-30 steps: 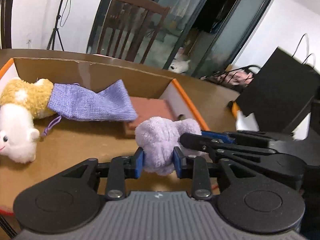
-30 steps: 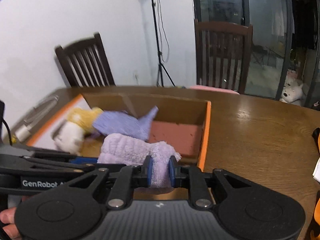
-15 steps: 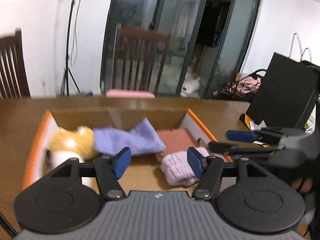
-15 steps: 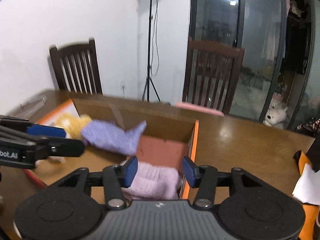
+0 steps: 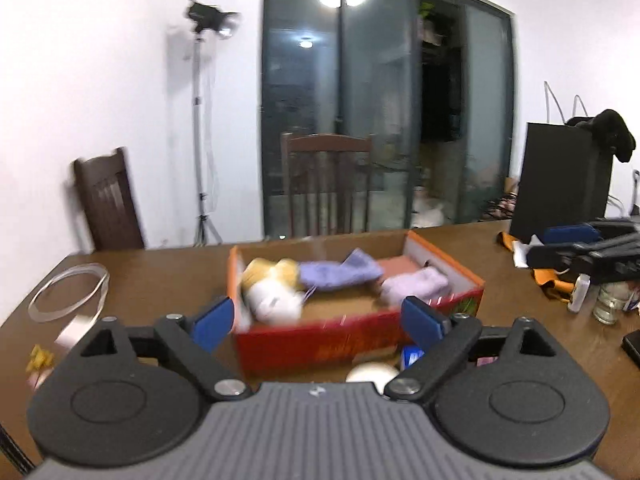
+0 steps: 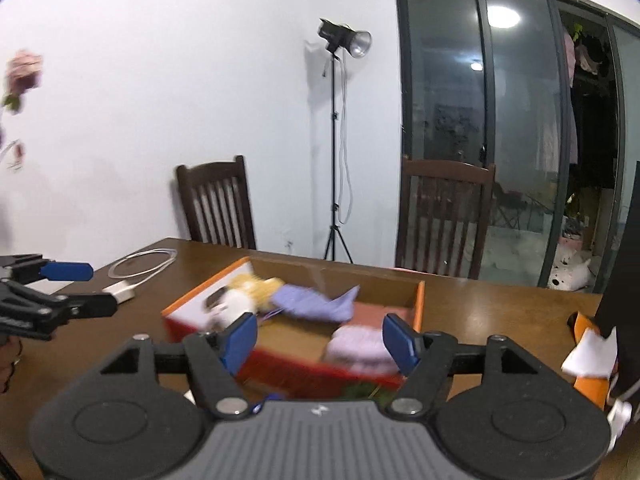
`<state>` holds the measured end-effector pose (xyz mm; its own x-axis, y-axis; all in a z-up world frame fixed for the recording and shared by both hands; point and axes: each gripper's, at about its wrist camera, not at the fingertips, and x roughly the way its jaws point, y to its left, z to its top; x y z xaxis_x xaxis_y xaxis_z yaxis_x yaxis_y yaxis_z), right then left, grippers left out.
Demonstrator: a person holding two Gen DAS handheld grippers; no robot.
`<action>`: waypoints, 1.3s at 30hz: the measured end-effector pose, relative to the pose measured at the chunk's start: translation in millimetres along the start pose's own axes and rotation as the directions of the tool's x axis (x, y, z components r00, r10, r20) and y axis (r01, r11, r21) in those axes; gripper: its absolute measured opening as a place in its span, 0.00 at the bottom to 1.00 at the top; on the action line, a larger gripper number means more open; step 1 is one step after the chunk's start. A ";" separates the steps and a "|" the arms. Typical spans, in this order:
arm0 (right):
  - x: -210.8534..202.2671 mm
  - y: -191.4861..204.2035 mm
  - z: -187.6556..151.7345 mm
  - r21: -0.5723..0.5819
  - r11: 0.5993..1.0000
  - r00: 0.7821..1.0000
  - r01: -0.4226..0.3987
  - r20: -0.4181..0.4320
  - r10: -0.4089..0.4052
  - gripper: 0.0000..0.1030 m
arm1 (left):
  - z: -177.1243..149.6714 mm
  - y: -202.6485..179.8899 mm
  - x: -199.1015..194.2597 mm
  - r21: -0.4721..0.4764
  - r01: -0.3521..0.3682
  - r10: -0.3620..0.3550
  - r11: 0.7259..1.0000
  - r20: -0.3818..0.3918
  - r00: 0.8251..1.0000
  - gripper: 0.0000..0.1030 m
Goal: Organize soft objects
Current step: 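Reach the right gripper to the pink satin scrunchie and grasp it, then carry the pink scrunchie into the box and open the right gripper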
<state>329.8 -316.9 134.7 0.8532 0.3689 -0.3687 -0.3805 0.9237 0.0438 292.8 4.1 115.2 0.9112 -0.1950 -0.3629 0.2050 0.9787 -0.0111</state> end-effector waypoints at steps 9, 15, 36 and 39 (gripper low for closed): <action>-60.6 55.2 -89.5 -0.002 0.998 0.998 -0.069 0.009 0.069 0.70 | -69.2 8.3 -71.8 -0.062 -0.117 0.117 0.991 0.004 0.993 0.89; -67.4 60.4 -125.2 0.067 0.995 0.995 -0.068 -0.073 0.073 0.70 | -92.9 14.3 -77.6 -0.119 -0.122 0.112 0.985 -0.086 0.990 0.89; 9.4 36.2 -111.0 0.135 0.991 0.994 0.024 -0.109 -0.009 0.06 | -95.4 -11.3 -35.4 -0.098 -0.025 0.012 0.995 -0.131 0.991 0.89; -21.4 46.9 -96.8 0.156 0.986 0.997 -0.062 -0.045 0.070 0.06 | -95.9 -6.8 -40.8 -0.127 0.000 -0.015 0.992 -0.118 0.993 0.89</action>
<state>259.1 -291.5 54.8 0.8075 0.4274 -0.4064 -0.3720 0.9038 0.2113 220.0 11.6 40.7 0.8594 -0.2003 -0.4704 0.1576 0.9791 -0.1288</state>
